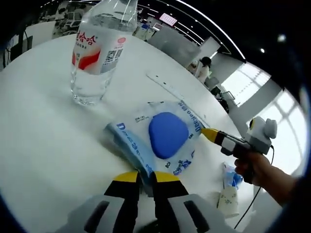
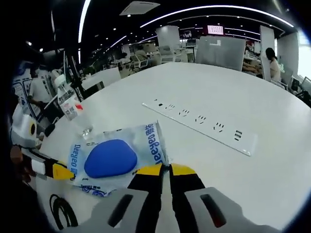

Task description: Arrange the tabletop items into an orderly group along one side of the table until the central work area is clear of visible clutter.

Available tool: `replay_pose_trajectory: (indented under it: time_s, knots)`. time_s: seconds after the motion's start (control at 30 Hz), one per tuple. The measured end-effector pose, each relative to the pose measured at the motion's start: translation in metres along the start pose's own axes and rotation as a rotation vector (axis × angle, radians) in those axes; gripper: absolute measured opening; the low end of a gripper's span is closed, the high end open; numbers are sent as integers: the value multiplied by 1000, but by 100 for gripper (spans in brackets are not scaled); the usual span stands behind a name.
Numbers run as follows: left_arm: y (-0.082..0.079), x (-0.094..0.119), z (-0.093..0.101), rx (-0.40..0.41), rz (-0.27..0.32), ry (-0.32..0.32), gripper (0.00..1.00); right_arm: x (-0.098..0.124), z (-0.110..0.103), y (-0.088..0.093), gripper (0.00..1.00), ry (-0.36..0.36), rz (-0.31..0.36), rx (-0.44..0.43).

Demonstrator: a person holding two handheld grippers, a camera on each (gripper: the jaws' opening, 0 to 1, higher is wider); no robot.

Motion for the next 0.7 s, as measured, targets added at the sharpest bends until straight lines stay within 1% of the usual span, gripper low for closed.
replay_pose_trajectory:
  time_s: [0.13,0.2,0.37,0.47,0.5,0.57,0.7]
  knots:
    - [-3,4,1,-12,8,6,1,5,-4,1,0,2,12,11]
    - [-3,5,2,-15,11,8,0,4,-5,0,0,2,21,11]
    - [-6,12,2,-43,33,13,0,18,-6,1,0,15,42,4]
    - [-9,15,3,-75,49,14,0,23,-6,5,0,24,58,-6]
    - [-10,16,3,-76,50,21,0,29,-6,8,0,30,63,-17]
    - [-11,17,4,-100,50,24,0,35,-7,12,0,39,75,-29]
    - [-13,19,9,-174,51,28,0,53,-10,22,0,65,103,-64]
Point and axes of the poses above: the point that each gripper's makers call its tool centre point, and the gripper's own axes: x roughly backward along the fingers, z roughly to its right, y roughly out of its underside, the point moved 9 cm from there along x, roughly backward along the fingers, and after that the axes turned 13 degrees about -z, right-handed, at the moved point
